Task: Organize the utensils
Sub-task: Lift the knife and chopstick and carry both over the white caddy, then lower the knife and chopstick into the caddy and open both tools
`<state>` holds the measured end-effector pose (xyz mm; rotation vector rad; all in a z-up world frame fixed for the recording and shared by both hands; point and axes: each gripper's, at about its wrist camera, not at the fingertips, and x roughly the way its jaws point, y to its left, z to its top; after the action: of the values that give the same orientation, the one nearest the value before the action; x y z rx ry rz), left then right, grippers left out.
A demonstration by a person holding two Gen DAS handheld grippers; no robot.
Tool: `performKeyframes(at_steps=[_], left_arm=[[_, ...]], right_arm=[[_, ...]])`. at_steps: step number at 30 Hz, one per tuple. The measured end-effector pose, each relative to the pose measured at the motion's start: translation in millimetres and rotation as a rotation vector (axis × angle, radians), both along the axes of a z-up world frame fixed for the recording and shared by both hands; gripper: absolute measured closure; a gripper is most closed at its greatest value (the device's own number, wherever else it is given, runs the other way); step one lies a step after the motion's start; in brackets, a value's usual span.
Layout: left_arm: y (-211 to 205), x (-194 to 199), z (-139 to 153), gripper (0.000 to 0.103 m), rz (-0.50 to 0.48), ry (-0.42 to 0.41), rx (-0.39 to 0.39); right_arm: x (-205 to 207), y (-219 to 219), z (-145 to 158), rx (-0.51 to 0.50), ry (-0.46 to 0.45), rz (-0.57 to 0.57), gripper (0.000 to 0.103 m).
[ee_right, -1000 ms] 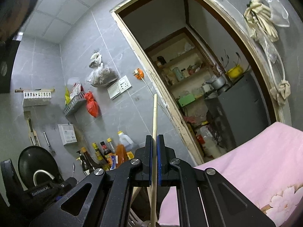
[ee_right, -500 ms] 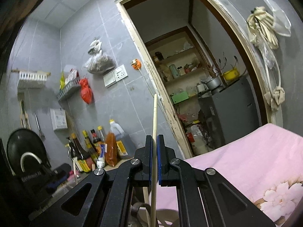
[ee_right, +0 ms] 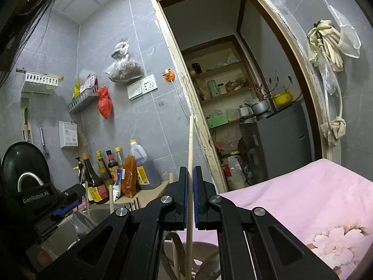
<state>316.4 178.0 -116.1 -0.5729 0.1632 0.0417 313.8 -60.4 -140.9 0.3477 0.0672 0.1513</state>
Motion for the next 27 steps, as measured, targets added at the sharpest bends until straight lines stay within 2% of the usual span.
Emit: performKeyframes(at_steps=[17,19,21,23,27], left_arm=[[-5.4,-10.9,-3.1,0.087,-0.031,0.028,0.074],[-6.9,-12.3,-1.8,0.086,-0.041,0.033,0.091],[-8.1,-14.1,0.4,0.086,-0.052,0.035,0.099],[-9.7,-15.4,3.1,0.084,-0.06,0.037,0.107],[-15.3,-17.0,9.5,0.078,-0.082,0.055,0.131]], right_arm=[[-8.0,-0.2,1.3,-0.022,0.043,0.037,0.098],[-9.8,-1.2,1.0,-0.022,0.052,0.04,0.096],[-12.9,-2.7,1.8,-0.024,0.06,0.04,0.087],[-15.0,-5.0,3.6,-0.023,0.069,0.038,0.082],[-20.9,-10.5,10.7,-0.032,0.084,0.028,0.079]])
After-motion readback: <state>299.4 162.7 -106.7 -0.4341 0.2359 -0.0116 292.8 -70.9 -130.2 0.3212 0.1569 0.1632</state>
